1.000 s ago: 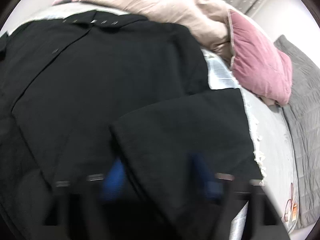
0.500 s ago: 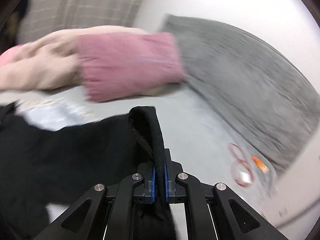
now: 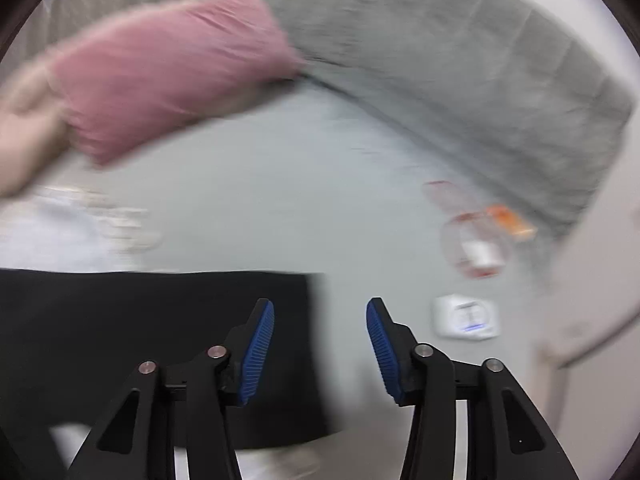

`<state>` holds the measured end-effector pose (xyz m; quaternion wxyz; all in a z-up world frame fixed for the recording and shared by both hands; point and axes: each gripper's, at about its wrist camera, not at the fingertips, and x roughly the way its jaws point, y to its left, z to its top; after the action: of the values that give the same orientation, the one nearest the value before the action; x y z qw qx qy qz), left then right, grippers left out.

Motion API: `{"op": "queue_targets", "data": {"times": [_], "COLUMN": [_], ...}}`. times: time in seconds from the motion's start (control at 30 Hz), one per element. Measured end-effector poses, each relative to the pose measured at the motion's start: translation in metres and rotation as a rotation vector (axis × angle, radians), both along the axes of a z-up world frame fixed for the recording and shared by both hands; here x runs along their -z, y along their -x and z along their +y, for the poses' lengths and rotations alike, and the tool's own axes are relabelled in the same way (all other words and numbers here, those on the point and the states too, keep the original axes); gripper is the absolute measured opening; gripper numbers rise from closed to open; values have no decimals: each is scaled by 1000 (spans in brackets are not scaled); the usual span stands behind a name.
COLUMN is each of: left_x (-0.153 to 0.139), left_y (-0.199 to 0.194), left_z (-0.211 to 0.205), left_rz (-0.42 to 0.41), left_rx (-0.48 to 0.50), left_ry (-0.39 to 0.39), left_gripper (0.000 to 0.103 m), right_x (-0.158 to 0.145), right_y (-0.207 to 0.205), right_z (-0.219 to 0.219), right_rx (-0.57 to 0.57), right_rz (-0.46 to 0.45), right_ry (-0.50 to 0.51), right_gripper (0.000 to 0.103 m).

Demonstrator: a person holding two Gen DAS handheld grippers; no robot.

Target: Fold large clothes

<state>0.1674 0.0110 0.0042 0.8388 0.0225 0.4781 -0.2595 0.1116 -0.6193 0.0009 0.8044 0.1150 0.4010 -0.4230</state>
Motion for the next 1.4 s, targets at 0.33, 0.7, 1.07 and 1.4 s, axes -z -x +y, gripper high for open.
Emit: {"op": "queue_targets", "data": {"times": [0.33,0.7,1.07,1.4], "left_x": [3,40,58,45], "left_y": [27,85,108,128], "left_z": [56,94,94,104], "left_rz": [150,209,245,224], "left_rx": [-170,-239,-211,-184], "left_ry": [82,-106,-111,-73], "left_gripper": [84,84,84,84], "right_x": [-20,46,111,65], "right_y": [-34,-83,-123,22], "right_z": [227,361,395,386], "right_rx": [-589,-811,-773,-893], "right_rz": [-23,72,316,155], "right_ry": [-303,-570,-696,-461], "right_gripper": [67,71,54,10]}}
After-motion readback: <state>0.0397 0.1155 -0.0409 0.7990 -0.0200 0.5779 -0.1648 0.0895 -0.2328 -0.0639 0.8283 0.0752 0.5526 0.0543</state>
